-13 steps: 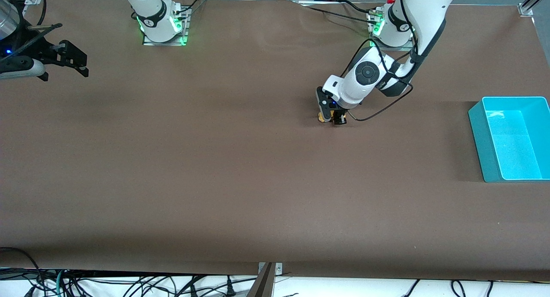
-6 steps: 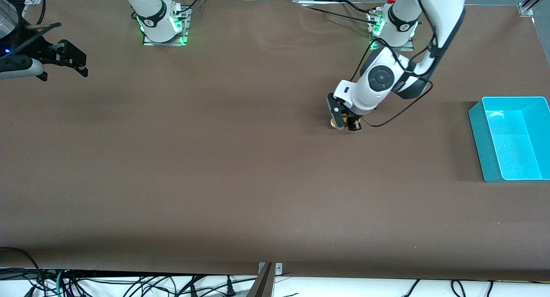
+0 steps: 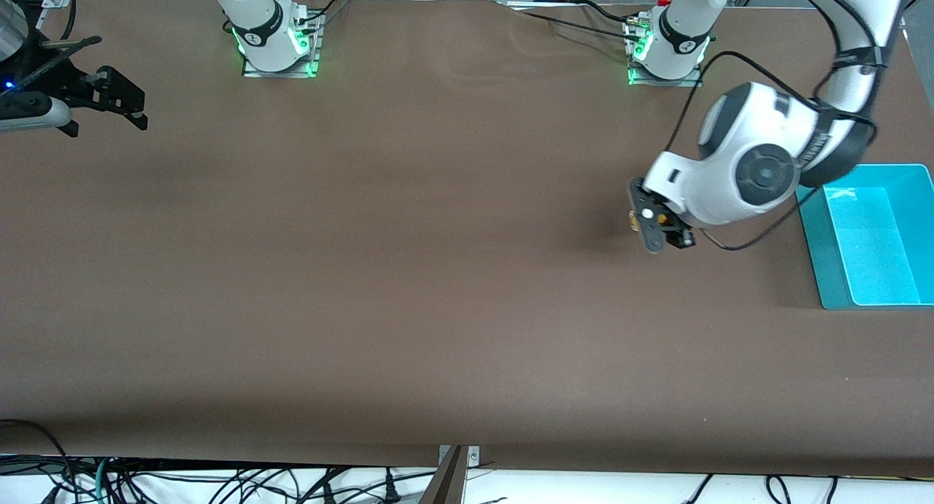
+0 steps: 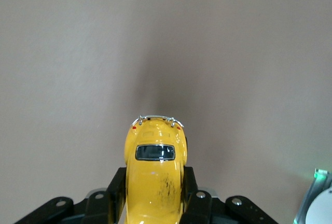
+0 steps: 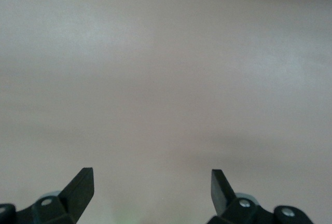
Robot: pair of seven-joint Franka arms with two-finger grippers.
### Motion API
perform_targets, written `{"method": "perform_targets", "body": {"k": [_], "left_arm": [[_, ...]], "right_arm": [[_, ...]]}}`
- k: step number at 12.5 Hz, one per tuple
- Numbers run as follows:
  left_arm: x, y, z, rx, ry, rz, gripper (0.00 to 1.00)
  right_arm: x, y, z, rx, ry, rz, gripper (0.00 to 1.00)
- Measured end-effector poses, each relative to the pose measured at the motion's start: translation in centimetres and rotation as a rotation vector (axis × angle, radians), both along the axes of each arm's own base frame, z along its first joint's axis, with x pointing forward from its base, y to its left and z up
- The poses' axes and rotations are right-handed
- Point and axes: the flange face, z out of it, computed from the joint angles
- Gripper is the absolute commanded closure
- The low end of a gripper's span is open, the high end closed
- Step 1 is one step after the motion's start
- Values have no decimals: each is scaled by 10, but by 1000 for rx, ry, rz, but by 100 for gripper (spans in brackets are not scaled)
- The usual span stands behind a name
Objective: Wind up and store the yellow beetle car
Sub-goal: 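Lift the car with the left gripper and carry it over the teal bin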
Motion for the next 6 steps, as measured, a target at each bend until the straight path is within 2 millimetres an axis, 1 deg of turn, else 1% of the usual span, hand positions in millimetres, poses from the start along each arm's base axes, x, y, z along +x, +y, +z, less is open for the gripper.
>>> {"method": "perform_targets", "body": {"k": [3, 4, 6], "left_arm": [[20, 73, 10, -17, 20, -6, 73], [24, 100, 18, -4, 19, -20, 73], [26, 150, 37, 38, 38, -58, 73]], "right_arm": [[0, 0, 0, 0, 0, 0, 0], [0, 0, 0, 0, 0, 0, 0], [0, 0, 0, 0, -1, 0, 0]]}}
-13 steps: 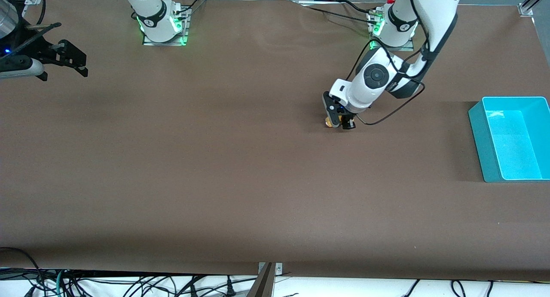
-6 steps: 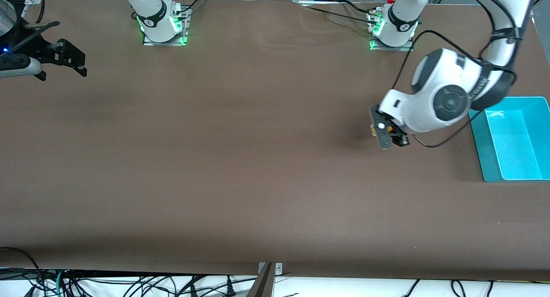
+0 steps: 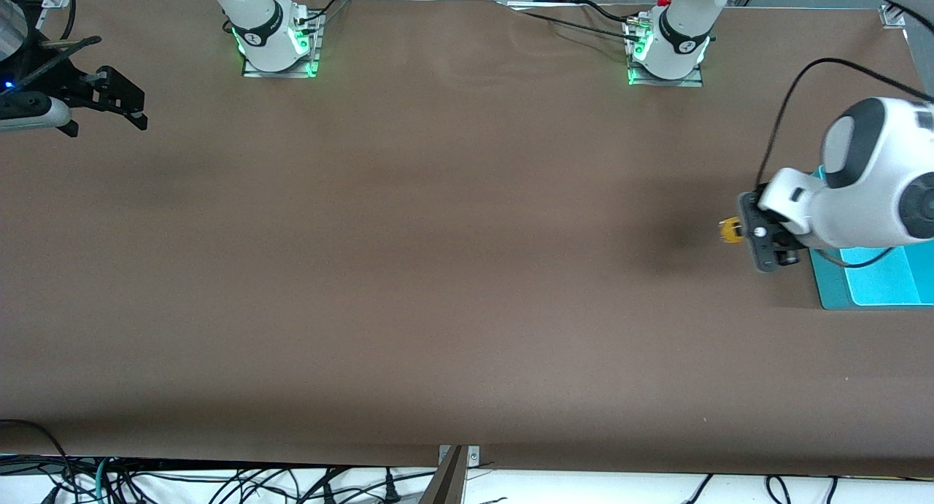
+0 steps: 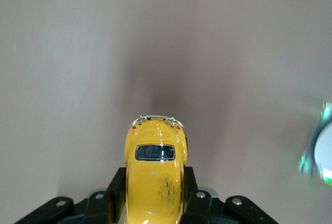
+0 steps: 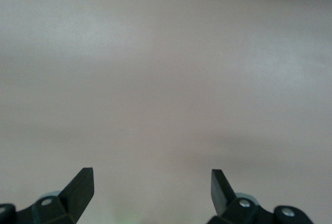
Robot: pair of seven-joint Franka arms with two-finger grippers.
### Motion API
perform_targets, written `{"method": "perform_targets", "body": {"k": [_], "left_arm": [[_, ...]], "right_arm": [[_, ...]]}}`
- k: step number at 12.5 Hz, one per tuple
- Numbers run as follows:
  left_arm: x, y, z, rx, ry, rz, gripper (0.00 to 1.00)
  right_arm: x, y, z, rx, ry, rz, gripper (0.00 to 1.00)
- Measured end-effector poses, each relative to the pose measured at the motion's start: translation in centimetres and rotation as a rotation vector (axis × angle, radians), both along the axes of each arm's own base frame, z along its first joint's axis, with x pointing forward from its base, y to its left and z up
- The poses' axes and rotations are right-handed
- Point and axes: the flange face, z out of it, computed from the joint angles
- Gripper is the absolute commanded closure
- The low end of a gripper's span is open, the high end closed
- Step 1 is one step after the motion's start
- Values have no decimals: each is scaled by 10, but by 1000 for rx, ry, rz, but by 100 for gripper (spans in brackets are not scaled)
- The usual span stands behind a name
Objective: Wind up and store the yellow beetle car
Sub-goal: 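Lift the car with the left gripper and carry it over the teal bin, then lower the car into the teal bin and open the left gripper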
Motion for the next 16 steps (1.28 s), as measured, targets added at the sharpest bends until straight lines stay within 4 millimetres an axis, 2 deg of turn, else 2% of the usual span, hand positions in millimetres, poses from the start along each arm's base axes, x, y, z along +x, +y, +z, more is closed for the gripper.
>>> {"method": "perform_targets", "body": {"k": [3, 5, 8, 10, 12, 14, 16], "left_arm": [[-6, 81, 13, -3, 20, -78, 73], [-17, 141, 10, 26, 43, -111, 73], [-32, 210, -6, 16, 57, -131, 73], [-38, 255, -27, -14, 26, -156, 73], [-45, 292, -60, -35, 10, -177, 73], [-56, 322, -101, -59, 35, -190, 73], [-63, 344, -138, -70, 39, -201, 72]], "right_arm": [[0, 0, 0, 0, -1, 0, 0], [0, 0, 2, 0, -4, 0, 0], [0, 0, 4, 1, -9, 0, 0], [0, 0, 4, 1, -9, 0, 0], [0, 0, 5, 1, -10, 0, 0], [0, 0, 5, 1, -10, 0, 0], [0, 0, 5, 1, -9, 0, 0]]}}
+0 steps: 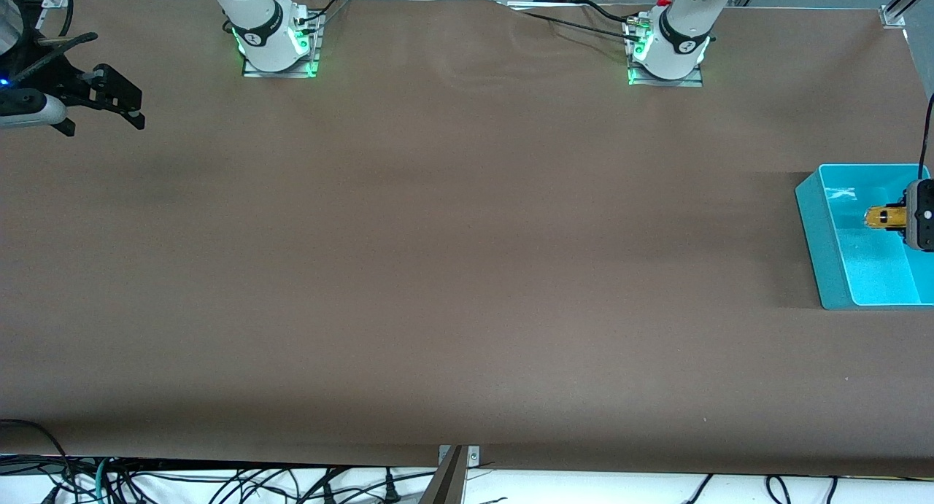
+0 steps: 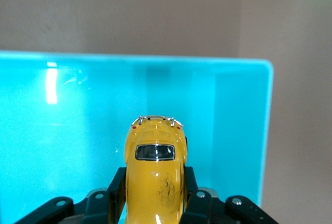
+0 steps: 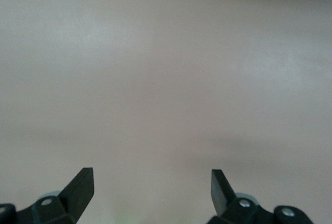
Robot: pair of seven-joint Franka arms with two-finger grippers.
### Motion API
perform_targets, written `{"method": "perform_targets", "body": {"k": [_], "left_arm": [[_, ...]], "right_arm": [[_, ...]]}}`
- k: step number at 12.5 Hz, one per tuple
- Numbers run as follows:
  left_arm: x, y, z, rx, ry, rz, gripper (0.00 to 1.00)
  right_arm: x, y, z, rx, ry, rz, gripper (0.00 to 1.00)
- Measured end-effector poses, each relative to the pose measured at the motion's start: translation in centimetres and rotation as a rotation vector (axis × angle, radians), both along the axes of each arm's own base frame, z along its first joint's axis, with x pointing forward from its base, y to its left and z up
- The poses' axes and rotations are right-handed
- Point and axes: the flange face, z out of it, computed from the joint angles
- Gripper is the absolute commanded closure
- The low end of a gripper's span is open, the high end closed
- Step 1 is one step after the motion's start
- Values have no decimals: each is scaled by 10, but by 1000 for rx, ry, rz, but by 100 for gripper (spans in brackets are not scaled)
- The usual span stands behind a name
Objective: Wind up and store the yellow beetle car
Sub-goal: 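Lower the car into the teal bin and open the left gripper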
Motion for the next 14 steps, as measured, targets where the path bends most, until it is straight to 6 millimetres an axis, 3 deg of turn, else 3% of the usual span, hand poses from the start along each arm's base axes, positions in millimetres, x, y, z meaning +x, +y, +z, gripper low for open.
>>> {"method": "perform_targets", "body": {"k": [5, 8, 9, 10, 11, 14], "left_arm": [[-16, 30, -58, -50, -28, 3, 71], [-24, 39, -81, -76, -25, 19, 67], [-25, 39, -85, -82, -22, 19, 62], [-26, 38, -88, -87, -20, 15, 40], [-25, 38, -88, -90, -20, 9, 0], [-23, 37, -86, -92, -25, 1, 0]], "right_arm": [[0, -7, 0, 1, 0, -18, 0], [1, -19, 0, 5, 0, -45, 0], [1, -19, 0, 5, 0, -62, 0], [1, -18, 0, 6, 0, -77, 0], [1, -17, 0, 6, -1, -84, 0], [1, -16, 0, 6, -2, -88, 0]]}}
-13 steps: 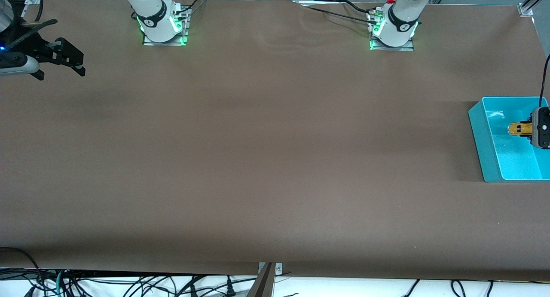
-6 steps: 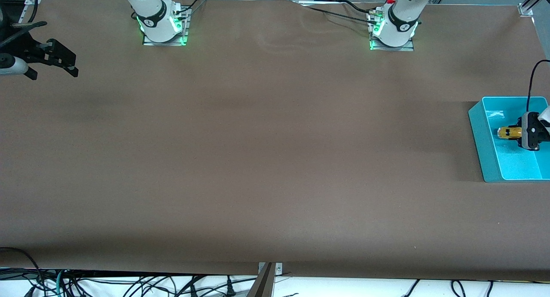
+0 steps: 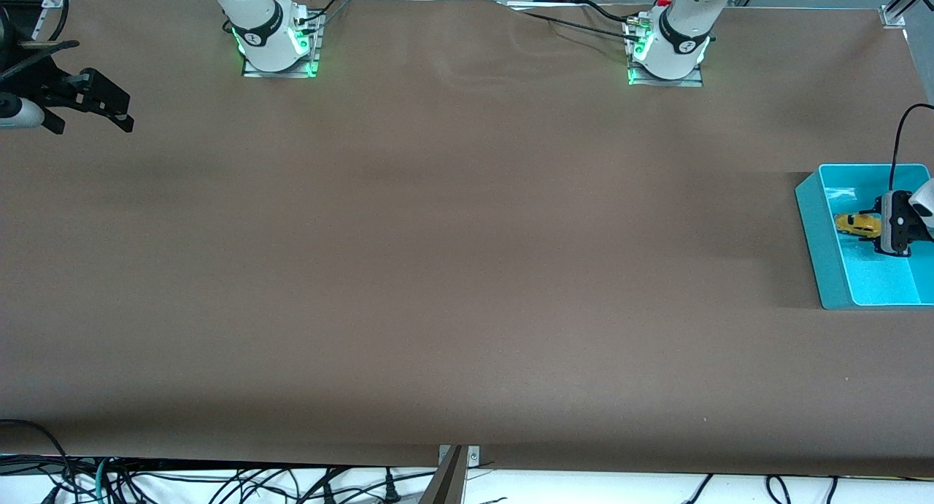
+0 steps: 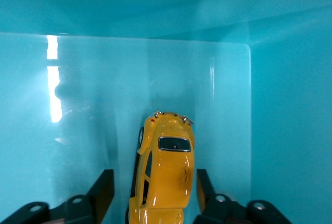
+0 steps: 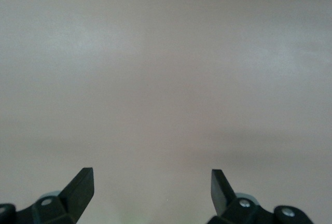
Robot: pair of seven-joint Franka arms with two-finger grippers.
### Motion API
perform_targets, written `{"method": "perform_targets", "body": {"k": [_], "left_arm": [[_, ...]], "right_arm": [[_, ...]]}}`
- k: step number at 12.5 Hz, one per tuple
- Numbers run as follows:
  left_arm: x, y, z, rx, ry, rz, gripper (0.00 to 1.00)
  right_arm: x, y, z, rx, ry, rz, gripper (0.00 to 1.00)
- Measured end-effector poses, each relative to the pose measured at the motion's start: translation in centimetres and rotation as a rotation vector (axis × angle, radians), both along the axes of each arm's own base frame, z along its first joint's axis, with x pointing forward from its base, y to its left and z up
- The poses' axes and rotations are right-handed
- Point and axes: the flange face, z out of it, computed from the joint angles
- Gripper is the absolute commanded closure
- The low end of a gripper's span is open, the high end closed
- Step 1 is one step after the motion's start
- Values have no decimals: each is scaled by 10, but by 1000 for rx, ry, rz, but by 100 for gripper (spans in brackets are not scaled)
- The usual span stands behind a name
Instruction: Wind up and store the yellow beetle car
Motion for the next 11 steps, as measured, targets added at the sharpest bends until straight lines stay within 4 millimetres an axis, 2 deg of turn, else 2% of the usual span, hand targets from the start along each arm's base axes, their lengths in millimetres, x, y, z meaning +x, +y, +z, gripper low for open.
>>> {"method": "perform_targets", "body": {"k": [3, 5, 7, 8, 11], "left_arm": [[4, 0, 7, 4, -8, -2, 0], [10, -3, 28, -6, -5, 13, 0], [19, -16, 69, -1, 3, 38, 0], [26, -29, 95, 17, 12, 49, 0], [50, -85, 163, 76, 72, 84, 0]], "right_arm": [[0, 0, 0, 0, 0, 0, 0], [0, 0, 0, 0, 0, 0, 0], [0, 0, 0, 0, 0, 0, 0], [0, 0, 0, 0, 0, 0, 0], [0, 0, 1, 0, -1, -1, 0]]}}
